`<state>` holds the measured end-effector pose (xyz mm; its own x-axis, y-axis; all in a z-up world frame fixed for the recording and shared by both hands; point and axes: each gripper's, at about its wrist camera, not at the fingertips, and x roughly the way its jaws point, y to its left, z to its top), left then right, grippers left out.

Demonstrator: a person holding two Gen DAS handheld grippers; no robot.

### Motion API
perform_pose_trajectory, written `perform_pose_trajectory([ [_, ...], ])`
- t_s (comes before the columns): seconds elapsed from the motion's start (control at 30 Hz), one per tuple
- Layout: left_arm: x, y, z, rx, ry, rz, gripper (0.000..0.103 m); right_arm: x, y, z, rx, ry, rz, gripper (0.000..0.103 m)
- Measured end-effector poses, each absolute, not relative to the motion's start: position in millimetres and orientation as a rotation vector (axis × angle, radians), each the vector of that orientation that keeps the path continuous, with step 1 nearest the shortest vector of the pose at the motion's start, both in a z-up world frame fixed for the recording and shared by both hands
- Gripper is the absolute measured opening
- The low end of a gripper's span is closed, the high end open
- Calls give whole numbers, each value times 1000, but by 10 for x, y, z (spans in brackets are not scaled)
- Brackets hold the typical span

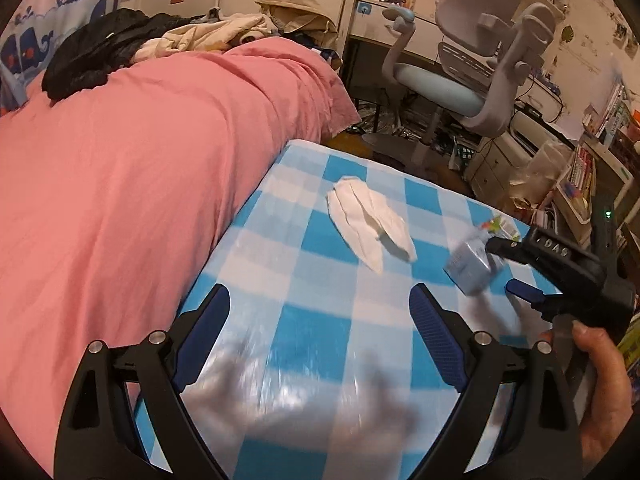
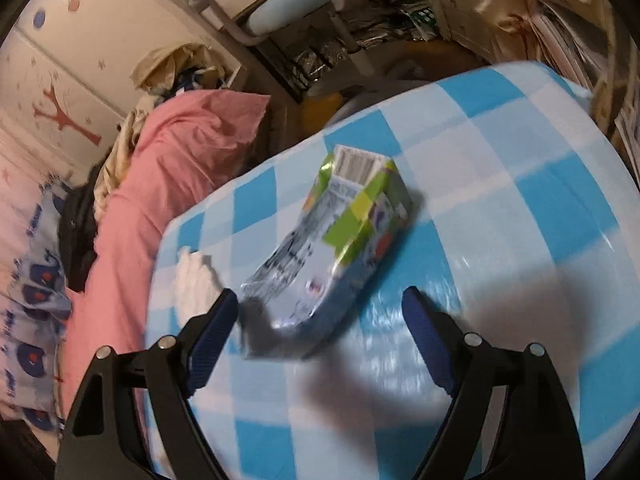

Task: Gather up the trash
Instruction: 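Move both open tools back over the milk carton and crumpled tissue, then grasp the Member's Mark milk carton with the right gripper while the left grasps the crumpled tissue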

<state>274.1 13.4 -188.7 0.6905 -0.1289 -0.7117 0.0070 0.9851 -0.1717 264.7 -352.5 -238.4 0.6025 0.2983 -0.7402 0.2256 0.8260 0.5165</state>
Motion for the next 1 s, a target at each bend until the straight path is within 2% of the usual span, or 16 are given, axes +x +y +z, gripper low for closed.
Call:
perform_pose_trajectory([
  [0.1,3027,15,-1970,-134,817,-105,88,2797,-3460,-2324,525,939,78,88],
  [0.17,3218,-87,-2026,-106,826,-115,88,2916,-3388,-2283,438,968,156,85],
  [0.23,3371,-173,-2068,-101,834,-129,88,2981,-3382,-2277,423,981,240,74],
  [0.3,3548,-256,-2115,-103,846,-137,88,2985,-3420,-2283,450,999,314,56],
  [0.37,3713,-344,-2159,-103,859,-144,88,2962,-3470,-2281,488,1009,371,44],
  [0.67,4264,-593,-2430,-66,949,-112,88,2313,-3724,-2060,413,934,461,43],
  [0.77,4265,-653,-2475,-36,932,-147,68,2023,-3913,-2097,426,901,425,43],
  [0.8,4259,-682,-2464,-28,926,-174,50,1946,-3996,-2149,466,905,413,43],
  [0.83,4251,-681,-2458,-47,929,-211,23,1911,-4060,-2200,518,917,415,43],
  [0.87,4247,-665,-2462,-87,939,-258,13,1910,-4088,-2225,558,923,431,43],
  [0.93,4158,-639,-2456,-137,939,-303,8,1927,-4052,-2178,545,917,435,43],
  [1.0,4004,-640,-2431,-140,935,-335,8,1894,-4007,-2105,530,900,443,43],
])
